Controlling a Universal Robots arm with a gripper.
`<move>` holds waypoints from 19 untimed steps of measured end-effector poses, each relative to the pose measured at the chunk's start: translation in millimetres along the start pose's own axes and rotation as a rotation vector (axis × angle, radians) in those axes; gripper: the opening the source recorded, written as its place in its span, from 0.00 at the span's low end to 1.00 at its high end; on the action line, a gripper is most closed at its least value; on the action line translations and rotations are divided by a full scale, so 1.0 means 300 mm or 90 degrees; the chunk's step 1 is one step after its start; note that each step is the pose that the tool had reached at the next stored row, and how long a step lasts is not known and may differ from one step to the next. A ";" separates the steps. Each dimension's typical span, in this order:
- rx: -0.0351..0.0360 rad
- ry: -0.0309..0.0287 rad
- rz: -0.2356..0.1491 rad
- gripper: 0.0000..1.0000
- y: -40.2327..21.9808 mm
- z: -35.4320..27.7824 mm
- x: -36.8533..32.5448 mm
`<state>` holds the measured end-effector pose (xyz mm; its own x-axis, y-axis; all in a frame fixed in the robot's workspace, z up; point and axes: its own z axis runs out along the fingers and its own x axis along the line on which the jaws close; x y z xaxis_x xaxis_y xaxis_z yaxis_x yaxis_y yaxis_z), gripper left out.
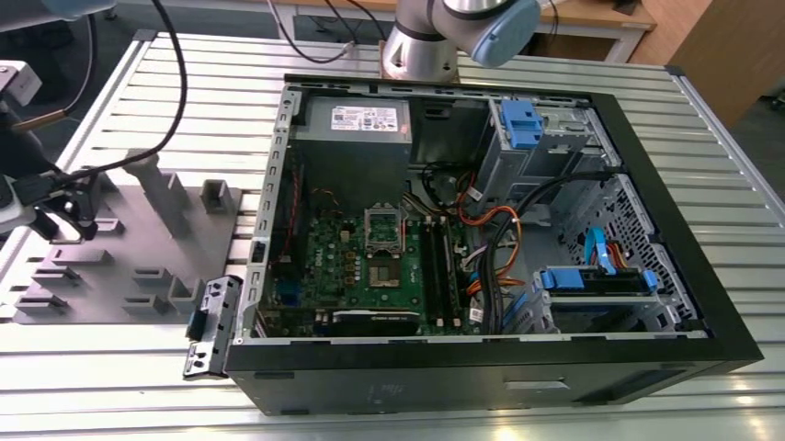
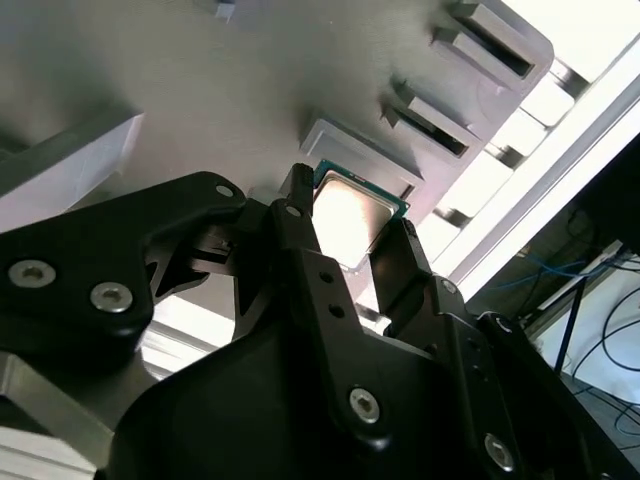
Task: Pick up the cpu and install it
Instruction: 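Pick up the cpu and move it towards the insertion slot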
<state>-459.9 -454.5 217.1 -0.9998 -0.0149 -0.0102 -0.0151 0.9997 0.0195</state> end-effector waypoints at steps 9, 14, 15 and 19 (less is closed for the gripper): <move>-0.0002 0.0007 0.000 0.47 0.004 0.047 0.000; -0.0015 0.0005 0.000 0.47 0.018 0.062 0.000; -0.0016 0.0005 0.000 0.47 0.022 0.065 0.001; -0.0015 0.0006 0.000 0.47 0.029 0.080 0.004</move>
<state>-461.1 -445.4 193.3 -0.9998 -0.0149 -0.0093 -0.0151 0.9996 0.0219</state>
